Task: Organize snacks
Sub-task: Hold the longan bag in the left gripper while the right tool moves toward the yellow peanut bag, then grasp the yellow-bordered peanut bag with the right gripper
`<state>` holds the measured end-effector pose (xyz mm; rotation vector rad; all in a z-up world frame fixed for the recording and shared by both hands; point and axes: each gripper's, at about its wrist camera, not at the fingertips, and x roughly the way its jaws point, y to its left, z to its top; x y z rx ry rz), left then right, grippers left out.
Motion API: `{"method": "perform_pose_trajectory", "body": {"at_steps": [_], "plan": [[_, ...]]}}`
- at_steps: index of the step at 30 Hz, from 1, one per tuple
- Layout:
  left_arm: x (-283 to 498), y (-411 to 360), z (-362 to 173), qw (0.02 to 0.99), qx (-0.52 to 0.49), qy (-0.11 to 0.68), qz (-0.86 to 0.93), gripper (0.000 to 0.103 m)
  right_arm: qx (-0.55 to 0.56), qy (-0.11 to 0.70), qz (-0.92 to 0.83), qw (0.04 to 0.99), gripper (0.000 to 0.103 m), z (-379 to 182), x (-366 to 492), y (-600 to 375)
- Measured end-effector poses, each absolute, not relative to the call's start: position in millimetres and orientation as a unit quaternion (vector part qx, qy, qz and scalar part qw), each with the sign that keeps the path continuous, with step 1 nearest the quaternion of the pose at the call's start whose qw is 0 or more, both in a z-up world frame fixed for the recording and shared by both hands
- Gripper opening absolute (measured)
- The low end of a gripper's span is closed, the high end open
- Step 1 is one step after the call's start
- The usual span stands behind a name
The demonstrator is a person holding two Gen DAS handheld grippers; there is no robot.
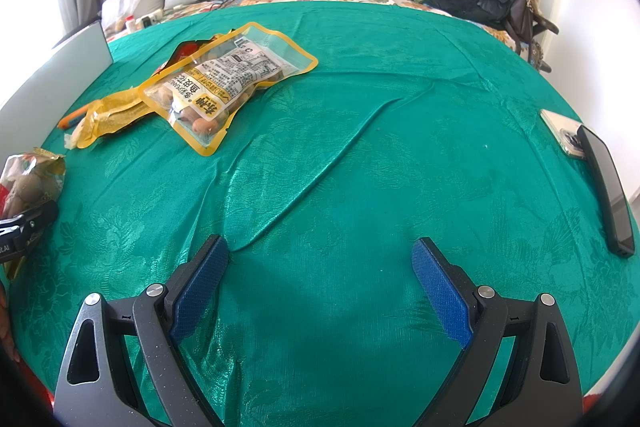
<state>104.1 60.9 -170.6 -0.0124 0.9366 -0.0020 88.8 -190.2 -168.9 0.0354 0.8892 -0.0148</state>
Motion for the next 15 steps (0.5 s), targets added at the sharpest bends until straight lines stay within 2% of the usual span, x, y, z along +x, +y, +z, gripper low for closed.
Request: {"method": "perform_pose_trajectory", "body": {"at_steps": [6,12,15], "plan": [[104,61,-171,0.892,-0.006,0.451,-0.001,0.103,0.025,0.445,-0.003,0.895,0.095,-165,90,-193],[104,61,-171,0.892,-0.006,0.451,-0.001,0.103,0.193,0.422,0.067,0.883,0.095,-130,127,-208],[104,60,-171,0.893,-0.006,0.451,-0.001,0.103,0.238,0.446,0.087,0.858,0.095,-125,171,-200]]}}
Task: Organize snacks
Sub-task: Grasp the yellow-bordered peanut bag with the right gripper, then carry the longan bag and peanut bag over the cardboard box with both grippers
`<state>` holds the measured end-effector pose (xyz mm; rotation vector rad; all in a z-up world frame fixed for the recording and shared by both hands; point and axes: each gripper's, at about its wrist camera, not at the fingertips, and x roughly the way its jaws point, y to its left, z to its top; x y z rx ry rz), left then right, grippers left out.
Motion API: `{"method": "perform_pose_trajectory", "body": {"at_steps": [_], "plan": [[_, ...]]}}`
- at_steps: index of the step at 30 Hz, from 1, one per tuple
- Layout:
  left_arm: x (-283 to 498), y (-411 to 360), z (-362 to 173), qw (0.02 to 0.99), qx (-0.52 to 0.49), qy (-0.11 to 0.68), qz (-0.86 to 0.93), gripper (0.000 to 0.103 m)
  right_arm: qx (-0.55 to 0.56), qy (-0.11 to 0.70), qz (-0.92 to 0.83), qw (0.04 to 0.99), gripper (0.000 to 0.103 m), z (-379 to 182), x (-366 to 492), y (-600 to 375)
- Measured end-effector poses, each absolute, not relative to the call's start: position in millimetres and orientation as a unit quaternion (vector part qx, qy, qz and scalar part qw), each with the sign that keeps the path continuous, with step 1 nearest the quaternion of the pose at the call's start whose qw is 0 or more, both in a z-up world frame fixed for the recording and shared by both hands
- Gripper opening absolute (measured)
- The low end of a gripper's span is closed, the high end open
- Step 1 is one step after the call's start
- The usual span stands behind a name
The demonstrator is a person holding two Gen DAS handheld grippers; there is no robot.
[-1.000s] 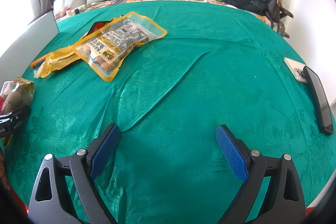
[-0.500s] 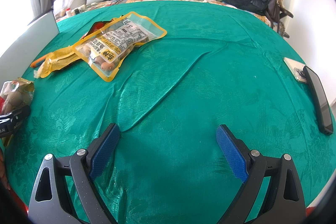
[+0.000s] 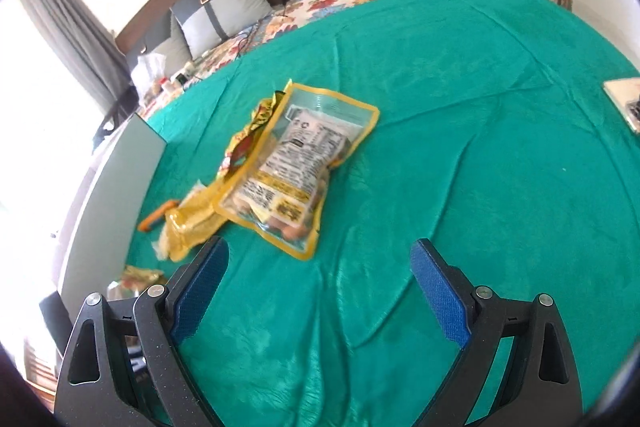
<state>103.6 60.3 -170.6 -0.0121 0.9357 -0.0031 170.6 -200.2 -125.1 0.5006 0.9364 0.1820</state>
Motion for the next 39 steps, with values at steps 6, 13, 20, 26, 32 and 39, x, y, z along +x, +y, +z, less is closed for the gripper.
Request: {"method": "perform_pose_trajectory", "body": {"at_steps": [6,13,20,26,32,39], "plan": [[103,60,-171,0.893,-0.006,0.451,-0.001,0.103,0.235,0.47,0.052,0.849,0.094,-129,233,-165],[104,59,-170,0.893,-0.007,0.451,-0.001,0.103,0.177,0.518,0.023,0.836,0.091,-154,253,-148],[105,58,-169,0.893,-0.006,0.451,-0.002,0.103,0.198,0.526,0.083,0.823,0.062,-149,223,-178],[105,58,-169,0.893,-0.006,0.451,-0.002,0.103,0.125,0.514,0.093,0.843,0.062,-128,152,-174],[105,58,-169,0.893,-0.006,0.451,-0.001,0.103,0.023,0.509,0.066,0.858,0.068,-151,107,-155],[106,57,-169,0.892,-0.006,0.452,-0.003,0.103,0.028,0.515,0.064,0.855,0.087,-161,119,-157]]}}
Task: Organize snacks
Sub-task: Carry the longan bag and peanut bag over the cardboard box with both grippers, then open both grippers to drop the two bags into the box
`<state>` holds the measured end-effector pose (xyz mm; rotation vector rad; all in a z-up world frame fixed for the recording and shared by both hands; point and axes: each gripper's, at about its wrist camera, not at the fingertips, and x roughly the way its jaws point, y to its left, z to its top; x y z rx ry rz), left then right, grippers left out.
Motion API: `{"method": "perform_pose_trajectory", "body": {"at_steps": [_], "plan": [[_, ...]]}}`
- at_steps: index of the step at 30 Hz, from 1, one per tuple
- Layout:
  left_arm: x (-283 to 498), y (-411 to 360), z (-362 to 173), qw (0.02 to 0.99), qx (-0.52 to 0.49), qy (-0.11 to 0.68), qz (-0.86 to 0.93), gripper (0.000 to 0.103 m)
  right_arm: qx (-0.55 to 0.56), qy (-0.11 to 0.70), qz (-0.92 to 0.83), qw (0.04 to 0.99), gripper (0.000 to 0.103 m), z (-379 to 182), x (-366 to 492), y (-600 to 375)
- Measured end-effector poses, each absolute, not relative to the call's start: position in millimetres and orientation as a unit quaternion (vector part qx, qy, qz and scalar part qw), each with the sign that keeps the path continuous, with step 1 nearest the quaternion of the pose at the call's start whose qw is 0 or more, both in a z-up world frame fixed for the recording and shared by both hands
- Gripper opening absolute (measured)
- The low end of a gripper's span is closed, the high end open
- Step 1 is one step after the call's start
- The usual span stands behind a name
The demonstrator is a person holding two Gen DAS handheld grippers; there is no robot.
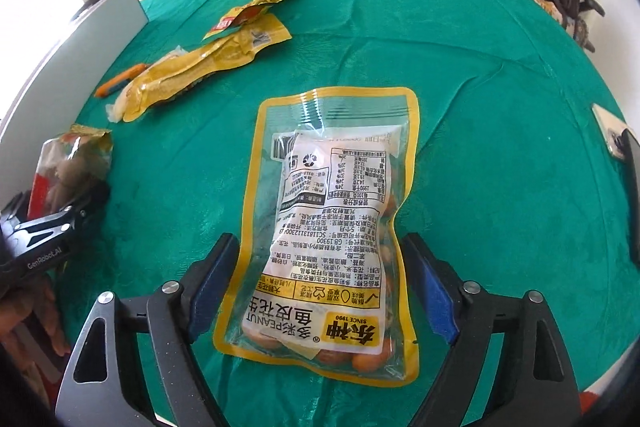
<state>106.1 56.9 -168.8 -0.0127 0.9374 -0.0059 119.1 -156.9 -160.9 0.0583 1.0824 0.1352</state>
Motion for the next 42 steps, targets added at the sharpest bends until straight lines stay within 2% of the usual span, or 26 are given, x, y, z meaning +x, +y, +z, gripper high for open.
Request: {"method": "perform_pose_trajectory", "body": {"at_steps": [2,3,4,5,6,7,9,16,25,34,42], "plan": [[107,56,-168,0.89,-0.004,0.456,-0.007,0.103,0.03,0.512,0.067,0.856,0.087,-160,116,-159],[109,56,-168,0.887,-0.001,0.462,-0.011,0.103,0.038,0.509,0.071,0.857,0.082,-158,112,-163],[111,56,-167,0.882,0.001,0.471,-0.015,0.103,0.051,0.505,0.077,0.858,0.068,-156,109,-166],[112,56,-166,0.877,0.001,0.481,-0.019,0.102,0.059,0.502,0.076,0.859,0.066,-153,107,-170],[112,56,-164,0.875,0.003,0.484,-0.024,0.093,0.064,0.504,0.076,0.858,0.065,-151,106,-172],[111,54,-160,0.875,0.008,0.483,-0.034,0.072,0.071,0.5,0.078,0.859,0.064,-150,104,-174],[109,48,-155,0.871,0.031,0.489,-0.042,0.066,0.093,0.487,0.084,0.864,0.064,-147,97,-179],[88,49,-128,0.872,-0.028,0.48,-0.095,0.065,0.134,0.437,0.109,0.883,0.064,-134,83,-184],[59,86,-62,0.87,-0.141,0.451,-0.137,0.065,0.104,0.428,0.14,0.887,0.064,-129,76,-157],[31,210,-1,0.902,-0.184,0.389,-0.037,0.065,0.08,0.406,0.209,0.886,0.064,-87,67,-104],[24,330,-23,0.891,-0.193,0.399,0.093,0.065,0.069,0.364,0.339,0.864,0.064,-4,72,14]]}}
